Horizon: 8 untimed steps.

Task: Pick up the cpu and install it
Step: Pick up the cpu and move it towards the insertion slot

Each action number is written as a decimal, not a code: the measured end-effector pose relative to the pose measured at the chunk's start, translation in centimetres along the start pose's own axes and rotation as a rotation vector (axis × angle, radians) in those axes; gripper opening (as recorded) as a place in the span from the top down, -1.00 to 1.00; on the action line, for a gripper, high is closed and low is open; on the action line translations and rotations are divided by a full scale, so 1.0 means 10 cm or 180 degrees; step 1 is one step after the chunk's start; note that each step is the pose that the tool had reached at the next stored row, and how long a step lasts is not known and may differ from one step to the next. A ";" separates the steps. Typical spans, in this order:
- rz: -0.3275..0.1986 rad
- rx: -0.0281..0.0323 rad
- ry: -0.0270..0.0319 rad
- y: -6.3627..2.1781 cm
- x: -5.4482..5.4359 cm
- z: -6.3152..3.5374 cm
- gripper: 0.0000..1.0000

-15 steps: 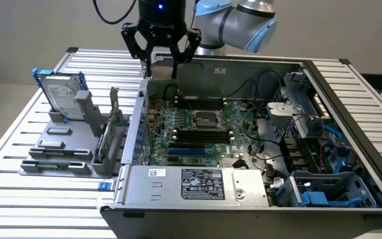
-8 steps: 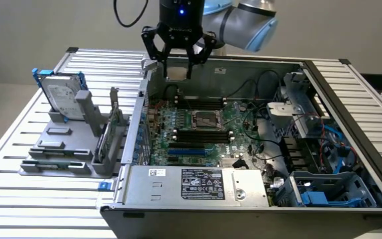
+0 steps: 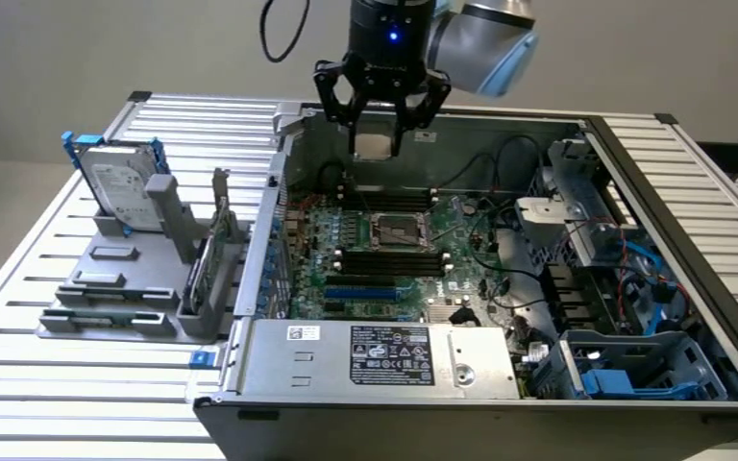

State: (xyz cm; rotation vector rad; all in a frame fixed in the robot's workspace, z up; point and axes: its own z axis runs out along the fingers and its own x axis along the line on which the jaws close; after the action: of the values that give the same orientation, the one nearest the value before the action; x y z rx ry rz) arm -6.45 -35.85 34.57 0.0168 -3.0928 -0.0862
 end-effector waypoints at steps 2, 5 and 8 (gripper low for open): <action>0.0000 0.0001 0.0000 0.015 -0.09 0.032 -0.09; 0.0000 0.0002 0.0000 0.014 -0.23 0.081 -0.09; 0.0000 0.0002 0.0000 0.010 -0.37 0.128 -0.09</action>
State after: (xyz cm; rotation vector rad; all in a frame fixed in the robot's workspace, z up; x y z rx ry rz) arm -2.86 -35.63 33.13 0.0167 -3.0930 -0.0852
